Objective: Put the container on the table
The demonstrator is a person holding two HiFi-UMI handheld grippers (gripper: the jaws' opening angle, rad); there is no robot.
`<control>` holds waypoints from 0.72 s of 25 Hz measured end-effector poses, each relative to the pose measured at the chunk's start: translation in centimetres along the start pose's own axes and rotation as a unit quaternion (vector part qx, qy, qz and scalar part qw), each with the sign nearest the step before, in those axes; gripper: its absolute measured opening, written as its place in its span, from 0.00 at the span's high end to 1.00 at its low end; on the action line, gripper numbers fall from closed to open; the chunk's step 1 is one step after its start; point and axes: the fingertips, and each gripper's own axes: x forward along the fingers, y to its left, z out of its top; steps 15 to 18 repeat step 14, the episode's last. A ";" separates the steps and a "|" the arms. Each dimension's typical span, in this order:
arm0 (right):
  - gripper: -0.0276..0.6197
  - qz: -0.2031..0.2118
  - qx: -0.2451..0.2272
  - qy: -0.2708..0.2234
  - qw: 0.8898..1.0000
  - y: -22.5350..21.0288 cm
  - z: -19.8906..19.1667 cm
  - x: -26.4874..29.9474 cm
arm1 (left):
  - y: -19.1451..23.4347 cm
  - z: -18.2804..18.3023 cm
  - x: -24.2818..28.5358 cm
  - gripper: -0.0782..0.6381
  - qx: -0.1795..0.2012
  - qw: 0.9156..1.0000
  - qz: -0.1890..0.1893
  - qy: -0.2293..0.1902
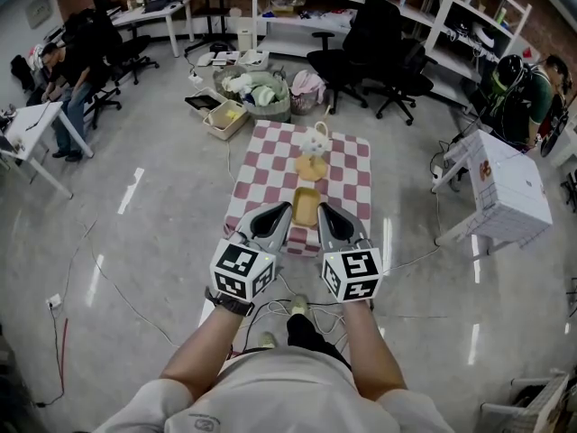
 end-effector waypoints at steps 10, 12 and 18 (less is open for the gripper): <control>0.94 -0.002 0.005 0.003 1.000 -0.6 -0.7 0.6 | 0.4 -0.6 0.8 0.88 -0.004 1.000 0.000 0.001; 0.94 -0.002 0.006 0.004 1.000 -0.8 -0.9 0.9 | 0.6 -0.8 1.1 0.88 -0.005 1.000 0.000 0.001; 0.94 -0.002 0.006 0.004 1.000 -1.0 -1.0 1.2 | 0.7 -0.9 1.4 0.88 -0.005 1.000 0.001 0.001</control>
